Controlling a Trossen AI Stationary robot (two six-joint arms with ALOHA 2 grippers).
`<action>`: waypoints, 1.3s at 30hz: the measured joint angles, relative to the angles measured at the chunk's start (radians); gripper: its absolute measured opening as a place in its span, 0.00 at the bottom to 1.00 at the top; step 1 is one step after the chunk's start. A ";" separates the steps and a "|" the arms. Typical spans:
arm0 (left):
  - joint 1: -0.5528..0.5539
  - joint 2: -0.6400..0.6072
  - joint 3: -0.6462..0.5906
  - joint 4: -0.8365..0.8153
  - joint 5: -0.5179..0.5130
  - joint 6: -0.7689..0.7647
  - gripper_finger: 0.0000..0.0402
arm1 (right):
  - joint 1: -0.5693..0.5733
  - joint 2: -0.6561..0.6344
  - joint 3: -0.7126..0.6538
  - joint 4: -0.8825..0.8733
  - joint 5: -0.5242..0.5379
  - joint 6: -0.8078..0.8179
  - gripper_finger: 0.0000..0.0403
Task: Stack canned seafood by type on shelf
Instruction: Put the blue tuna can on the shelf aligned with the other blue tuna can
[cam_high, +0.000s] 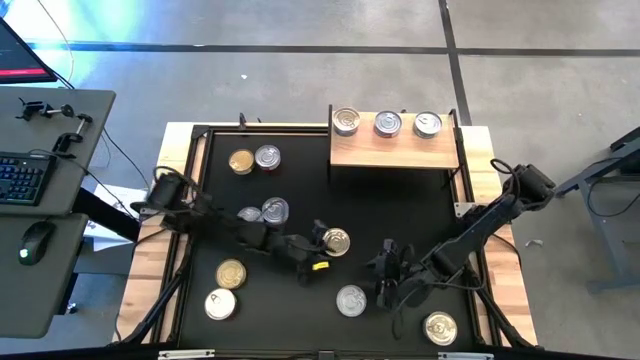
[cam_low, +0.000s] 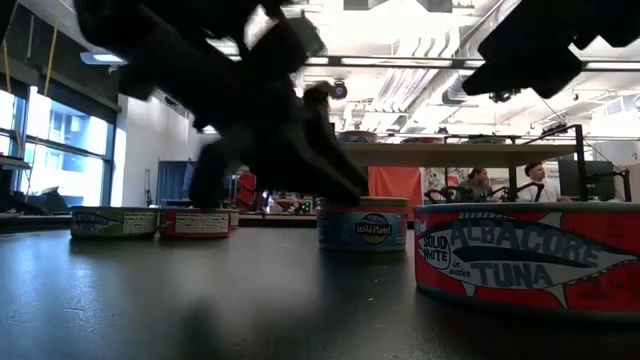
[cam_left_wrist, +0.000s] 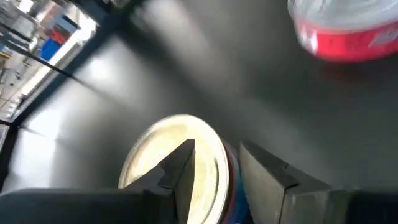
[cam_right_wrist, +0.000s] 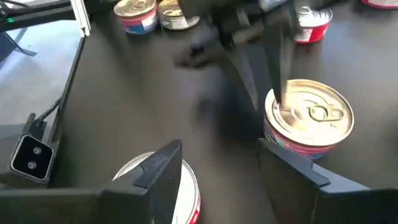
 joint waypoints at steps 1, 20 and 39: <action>0.006 0.018 0.017 -0.030 0.000 0.011 0.26 | -0.002 0.000 0.000 0.011 -0.002 -0.014 0.49; 0.042 0.009 0.157 -0.205 0.089 -0.177 0.00 | -0.040 0.158 0.002 0.074 0.164 -0.653 0.49; 0.089 -0.031 0.159 -0.190 0.185 -0.307 0.00 | -0.179 0.223 0.002 0.079 0.063 -0.833 0.70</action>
